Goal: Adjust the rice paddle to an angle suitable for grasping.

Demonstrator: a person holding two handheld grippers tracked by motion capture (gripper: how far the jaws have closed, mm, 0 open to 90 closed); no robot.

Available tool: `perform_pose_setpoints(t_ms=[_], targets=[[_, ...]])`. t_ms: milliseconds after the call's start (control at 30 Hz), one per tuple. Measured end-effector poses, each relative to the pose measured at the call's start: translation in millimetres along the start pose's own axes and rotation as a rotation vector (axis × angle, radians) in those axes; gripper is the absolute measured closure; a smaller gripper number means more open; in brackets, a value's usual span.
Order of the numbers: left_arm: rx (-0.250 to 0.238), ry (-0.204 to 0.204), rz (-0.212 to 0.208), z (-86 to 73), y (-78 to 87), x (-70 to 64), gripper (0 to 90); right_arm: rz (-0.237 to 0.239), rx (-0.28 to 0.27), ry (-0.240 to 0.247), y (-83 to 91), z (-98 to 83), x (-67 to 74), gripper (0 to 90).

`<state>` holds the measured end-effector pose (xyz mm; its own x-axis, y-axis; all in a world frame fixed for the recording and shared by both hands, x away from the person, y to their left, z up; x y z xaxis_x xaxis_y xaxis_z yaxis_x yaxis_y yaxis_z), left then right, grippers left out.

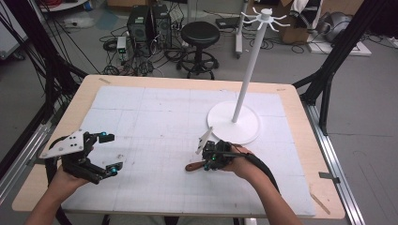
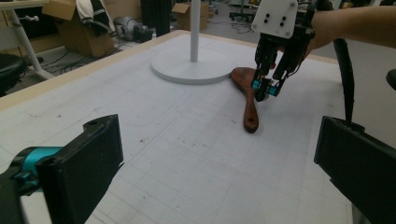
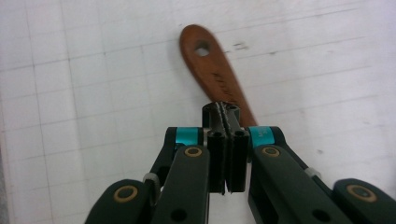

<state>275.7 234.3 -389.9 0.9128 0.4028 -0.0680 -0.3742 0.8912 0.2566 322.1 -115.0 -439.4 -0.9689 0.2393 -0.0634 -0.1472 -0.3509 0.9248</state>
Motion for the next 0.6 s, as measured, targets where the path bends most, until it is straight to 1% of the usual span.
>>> perform_pose_setpoints(t_ms=[67, 100, 133, 167, 267, 300, 333, 400, 500, 533, 600], targets=[[0.003, -0.003, 0.000, -0.1, -0.5, -0.2, 1.8, -0.021, -0.005, -0.021, 3.1, -2.3, -5.4, 89.5], [0.003, -0.003, 0.000, -0.1, -0.5, -0.2, 1.7, -0.021, -0.005, -0.021, 3.1, -2.3, -5.4, 89.5], [0.005, -0.002, -0.002, -0.3, -0.8, -0.5, 1.7, -0.037, -0.008, -0.038, 4.6, -3.8, -11.1, 89.5], [0.005, -0.002, -0.002, -0.3, -0.8, -0.5, 1.7, -0.046, -0.009, -0.047, 4.7, -4.1, -13.5, 89.5], [0.006, -0.003, -0.002, -0.4, -1.1, -0.5, 1.7, -0.081, 0.006, -0.066, 2.7, -5.2, -20.6, 89.5], [0.006, -0.003, -0.002, -0.4, -1.1, -0.5, 1.8, -0.081, 0.006, -0.066, 2.7, -5.2, -20.6, 89.5], [0.005, -0.001, -0.001, -0.7, -1.0, -0.6, 1.8, -0.100, 0.019, -0.078, -0.4, -6.5, -25.2, 89.5], [0.005, 0.000, -0.002, -1.0, -0.9, -0.5, 1.8, -0.117, 0.034, -0.095, -2.7, -8.0, -29.7, 89.5], [0.007, -0.001, -0.002, -1.4, -0.7, -0.5, 1.8, -0.131, 0.049, -0.120, -5.3, -11.3, -36.2, 89.5], [0.007, -0.001, -0.002, -1.4, -0.7, -0.5, 1.8, -0.131, 0.049, -0.120, -5.3, -11.3, -36.2, 89.5], [0.008, -0.003, -0.004, -1.5, -1.1, -0.4, 1.8, -0.139, 0.063, -0.145, -6.5, -14.3, -40.8, 89.5]])
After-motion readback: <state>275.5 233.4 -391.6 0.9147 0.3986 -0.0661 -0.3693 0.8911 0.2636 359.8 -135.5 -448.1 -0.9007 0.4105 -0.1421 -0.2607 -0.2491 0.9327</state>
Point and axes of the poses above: each handheld gripper's, and its own axes: y roughly backward along the jaws, z roughly out of its top, x roughly to its left, the point moved 4 cm from there along -y, roughly forward along the jaws, and after that the axes turned 4 degrees about -z, right-handed, at the moved point
